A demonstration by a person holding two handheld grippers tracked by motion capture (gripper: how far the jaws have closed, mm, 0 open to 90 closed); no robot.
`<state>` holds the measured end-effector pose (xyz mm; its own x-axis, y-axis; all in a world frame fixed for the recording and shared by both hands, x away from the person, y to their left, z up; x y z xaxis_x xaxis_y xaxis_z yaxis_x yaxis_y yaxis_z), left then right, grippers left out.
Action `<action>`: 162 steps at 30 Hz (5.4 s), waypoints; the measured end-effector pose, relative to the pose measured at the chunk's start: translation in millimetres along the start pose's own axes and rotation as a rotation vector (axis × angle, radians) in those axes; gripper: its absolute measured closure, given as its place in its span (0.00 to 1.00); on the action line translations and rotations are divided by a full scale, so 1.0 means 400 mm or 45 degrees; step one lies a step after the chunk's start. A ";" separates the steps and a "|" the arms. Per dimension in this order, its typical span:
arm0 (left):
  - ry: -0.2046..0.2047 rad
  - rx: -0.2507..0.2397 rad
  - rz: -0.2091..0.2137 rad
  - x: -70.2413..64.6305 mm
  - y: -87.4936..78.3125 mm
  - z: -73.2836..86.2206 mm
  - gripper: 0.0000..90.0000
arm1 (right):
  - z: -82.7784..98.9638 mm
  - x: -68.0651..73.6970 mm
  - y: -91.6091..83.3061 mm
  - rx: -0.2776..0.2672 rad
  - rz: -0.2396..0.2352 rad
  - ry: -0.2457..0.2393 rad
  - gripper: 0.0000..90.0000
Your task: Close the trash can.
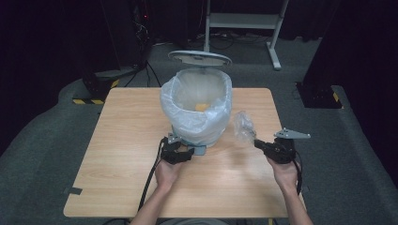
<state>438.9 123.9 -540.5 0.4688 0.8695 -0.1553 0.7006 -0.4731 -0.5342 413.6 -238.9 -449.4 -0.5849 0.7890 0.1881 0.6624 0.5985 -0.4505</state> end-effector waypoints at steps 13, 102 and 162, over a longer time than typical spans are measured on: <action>-0.008 0.002 0.005 0.001 0.001 0.000 0.33 | -0.015 0.008 -0.034 -0.008 -0.001 -0.018 1.00; -0.011 0.005 0.010 0.002 0.001 0.000 0.33 | -0.329 0.104 -0.106 -0.169 -0.135 -0.218 1.00; -0.015 0.004 0.014 0.002 0.001 0.000 0.33 | -0.456 0.221 0.095 -0.024 -0.311 -0.301 1.00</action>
<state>439.5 124.4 -540.8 0.4701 0.8660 -0.1707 0.6937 -0.4821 -0.5351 472.5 -121.0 -290.6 -0.8183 0.5692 0.0802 0.4965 0.7702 -0.4003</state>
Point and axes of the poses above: each handheld gripper's, and its own axes: y roughly forward along the jaws, z roughly out of its underside, x roughly to its left, the point moved 2 cm from there along y, roughly forward along the jaws, and after that the axes turned 6 degrees about -x, right-handed, at the moved point
